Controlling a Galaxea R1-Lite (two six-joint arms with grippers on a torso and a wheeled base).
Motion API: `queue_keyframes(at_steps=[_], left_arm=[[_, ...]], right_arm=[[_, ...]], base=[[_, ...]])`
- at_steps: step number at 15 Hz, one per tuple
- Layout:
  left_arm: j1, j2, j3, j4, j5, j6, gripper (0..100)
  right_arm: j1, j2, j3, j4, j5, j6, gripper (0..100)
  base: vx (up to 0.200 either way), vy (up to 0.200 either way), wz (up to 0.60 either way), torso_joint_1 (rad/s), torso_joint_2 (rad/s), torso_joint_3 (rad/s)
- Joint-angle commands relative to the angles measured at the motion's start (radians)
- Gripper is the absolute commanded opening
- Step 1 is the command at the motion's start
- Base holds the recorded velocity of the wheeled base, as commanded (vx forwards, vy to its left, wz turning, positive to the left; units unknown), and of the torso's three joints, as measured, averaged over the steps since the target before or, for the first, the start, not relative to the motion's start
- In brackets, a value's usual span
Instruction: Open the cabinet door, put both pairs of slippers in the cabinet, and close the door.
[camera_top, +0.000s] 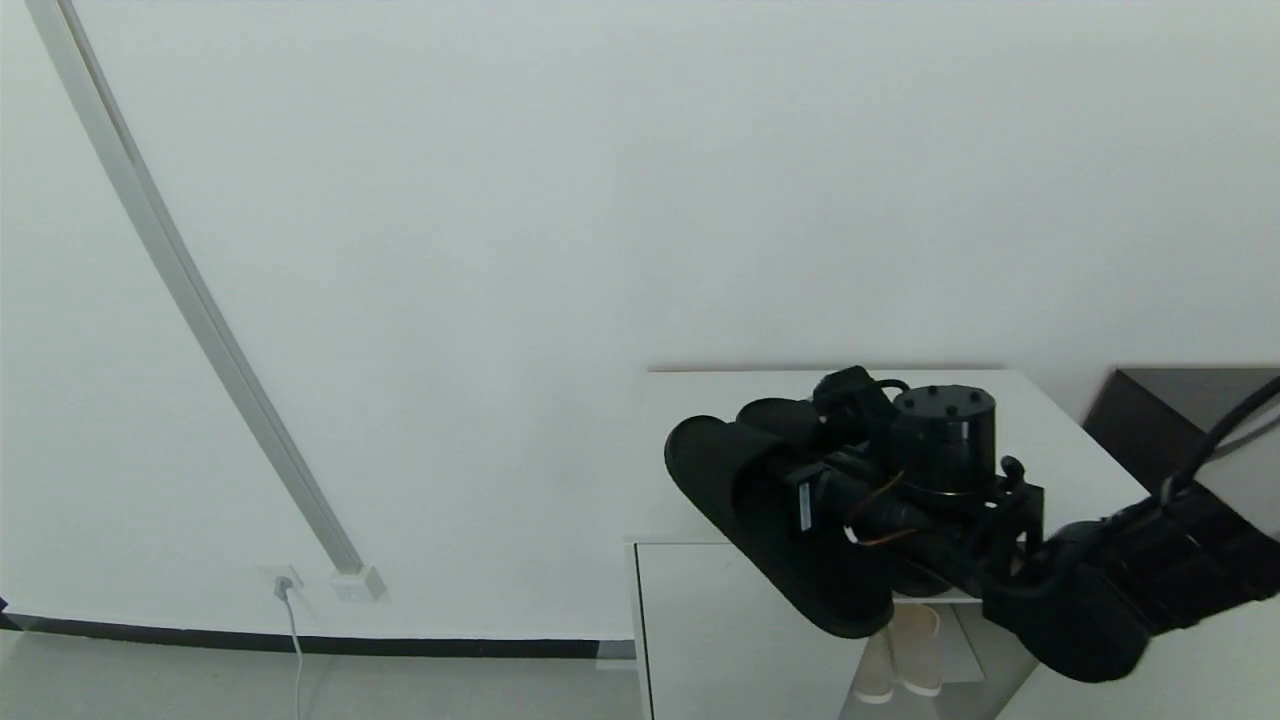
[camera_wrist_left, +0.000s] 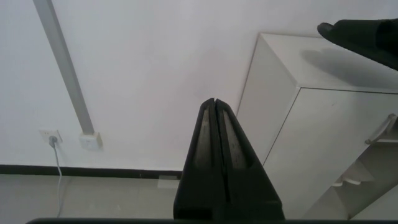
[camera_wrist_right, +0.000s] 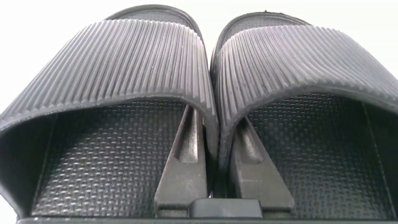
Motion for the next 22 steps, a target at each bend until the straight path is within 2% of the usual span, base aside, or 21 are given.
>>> queue_keyframes(at_steps=[1, 2, 10, 22], left_arm=[[-0.001, 0.000, 0.000, 0.000, 0.001, -0.001, 0], [0.001, 0.000, 0.000, 0.000, 0.001, -0.001, 0], [0.001, 0.000, 0.000, 0.000, 0.001, -0.001, 0], [0.001, 0.000, 0.000, 0.000, 0.002, -0.003, 0]], right_arm=[[0.000, -0.151, 0.126, -0.009, 0.102, -0.006, 0], [0.000, -0.174, 0.160, -0.008, 0.115, -0.008, 0], [0.025, -0.162, 0.166, -0.005, 0.110, -0.012, 0], [0.040, -0.148, 0.181, -0.005, 0.067, -0.012, 0]], base=[[0.000, 0.000, 0.00, 0.000, 0.00, 0.000], [0.000, 0.000, 0.00, 0.000, 0.00, 0.000], [0.000, 0.000, 0.00, 0.000, 0.00, 0.000], [-0.200, 0.000, 0.00, 0.002, 0.00, 0.002]])
